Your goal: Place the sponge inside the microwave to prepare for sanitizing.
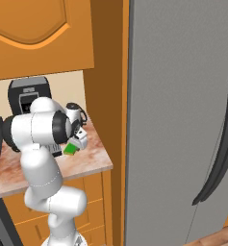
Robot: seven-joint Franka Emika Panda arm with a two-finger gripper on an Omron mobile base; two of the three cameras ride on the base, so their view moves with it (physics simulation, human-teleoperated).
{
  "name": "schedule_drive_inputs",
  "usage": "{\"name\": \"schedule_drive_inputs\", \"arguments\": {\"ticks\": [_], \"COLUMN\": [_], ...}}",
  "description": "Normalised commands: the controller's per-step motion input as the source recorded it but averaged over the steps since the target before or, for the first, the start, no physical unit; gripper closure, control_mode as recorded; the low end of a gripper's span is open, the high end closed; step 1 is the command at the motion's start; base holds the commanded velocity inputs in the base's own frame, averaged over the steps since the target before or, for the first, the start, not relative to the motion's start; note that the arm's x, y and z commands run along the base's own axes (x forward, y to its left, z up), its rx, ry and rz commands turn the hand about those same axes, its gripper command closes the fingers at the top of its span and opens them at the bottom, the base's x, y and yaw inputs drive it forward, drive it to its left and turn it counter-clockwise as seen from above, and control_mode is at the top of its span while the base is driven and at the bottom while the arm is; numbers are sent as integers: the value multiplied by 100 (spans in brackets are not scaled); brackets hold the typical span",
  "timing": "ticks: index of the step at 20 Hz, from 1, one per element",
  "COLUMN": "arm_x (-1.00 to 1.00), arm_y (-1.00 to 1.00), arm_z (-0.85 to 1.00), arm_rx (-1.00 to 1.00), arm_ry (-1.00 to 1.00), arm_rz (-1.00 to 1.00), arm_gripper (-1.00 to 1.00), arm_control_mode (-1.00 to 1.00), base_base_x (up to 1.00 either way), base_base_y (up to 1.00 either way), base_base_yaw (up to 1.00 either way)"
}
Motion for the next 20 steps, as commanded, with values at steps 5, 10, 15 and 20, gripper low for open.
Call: {"name": "schedule_drive_inputs", "arguments": {"ticks": [5, 10, 15, 20], "arm_x": [13, 10, 5, 2], "arm_y": [0, 0, 0, 0], "arm_z": [-14, -8, -8, -25], "arm_rx": [0, 0, 0, 0], "arm_ry": [0, 0, 0, 0], "arm_rz": [0, 0, 0, 0], "arm_gripper": [-100, -100, -100, -100], "arm_control_mode": [-100, -100, -100, -100], "base_base_x": [0, 0, 0, 0], "base_base_y": [0, 0, 0, 0], "base_base_yaw": [0, 0, 0, 0]}}
